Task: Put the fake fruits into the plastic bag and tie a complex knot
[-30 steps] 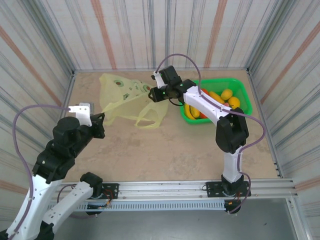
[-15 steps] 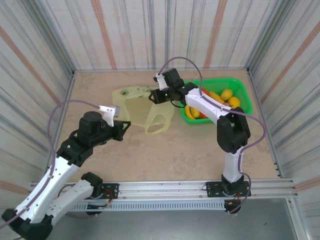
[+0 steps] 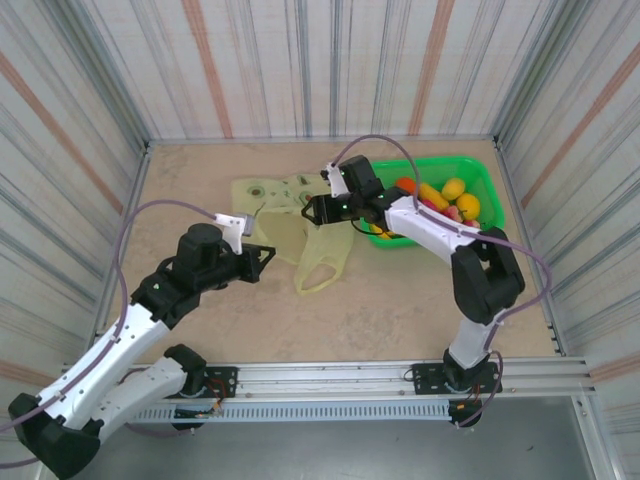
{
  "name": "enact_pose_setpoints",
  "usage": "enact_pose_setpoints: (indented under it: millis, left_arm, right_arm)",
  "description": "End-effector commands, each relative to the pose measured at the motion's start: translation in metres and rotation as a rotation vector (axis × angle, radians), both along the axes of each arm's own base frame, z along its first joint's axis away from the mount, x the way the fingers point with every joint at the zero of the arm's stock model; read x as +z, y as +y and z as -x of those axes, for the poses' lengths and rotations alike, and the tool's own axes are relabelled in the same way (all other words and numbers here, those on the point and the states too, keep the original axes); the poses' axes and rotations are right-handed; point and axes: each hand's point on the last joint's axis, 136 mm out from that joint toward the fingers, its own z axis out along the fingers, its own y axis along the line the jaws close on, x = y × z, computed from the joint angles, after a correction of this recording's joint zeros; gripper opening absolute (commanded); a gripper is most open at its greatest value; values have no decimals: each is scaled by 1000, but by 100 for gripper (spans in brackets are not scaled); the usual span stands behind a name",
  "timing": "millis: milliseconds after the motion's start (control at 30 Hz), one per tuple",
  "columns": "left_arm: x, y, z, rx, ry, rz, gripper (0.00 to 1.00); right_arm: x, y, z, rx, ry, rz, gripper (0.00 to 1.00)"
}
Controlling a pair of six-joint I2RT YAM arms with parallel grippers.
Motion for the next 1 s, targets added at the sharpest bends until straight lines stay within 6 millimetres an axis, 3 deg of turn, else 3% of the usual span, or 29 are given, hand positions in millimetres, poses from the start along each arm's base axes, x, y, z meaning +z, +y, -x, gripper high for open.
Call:
enact_pose_setpoints:
  millis: [0, 67, 167, 233, 467, 567, 800, 967]
  left_arm:
    - [0, 4, -4, 42, -5, -5, 0]
    - [1, 7, -4, 51, -9, -10, 0]
    - [3, 9, -3, 59, -17, -11, 0]
    - [5, 11, -3, 63, -23, -12, 0]
    - [15, 7, -1, 43, -35, 4, 0]
    - [16, 6, -1, 32, -35, 5, 0]
    - [19, 8, -1, 15, -75, -37, 0]
    - [25, 6, -1, -2, -91, -39, 0]
  right_arm:
    - [47, 0, 20, 76, -41, -135, 75]
    - [55, -11, 26, 64, -62, -125, 74]
    - [48, -54, 10, -126, -52, 0, 70]
    - [34, -99, -5, -322, -22, 109, 69]
    - [-13, -198, -27, -633, 109, 361, 69]
    - [-24, -219, -45, -666, 127, 373, 70]
    - [-42, -255, -99, -716, 105, 520, 89]
    - [-62, -258, -125, -670, 128, 545, 92]
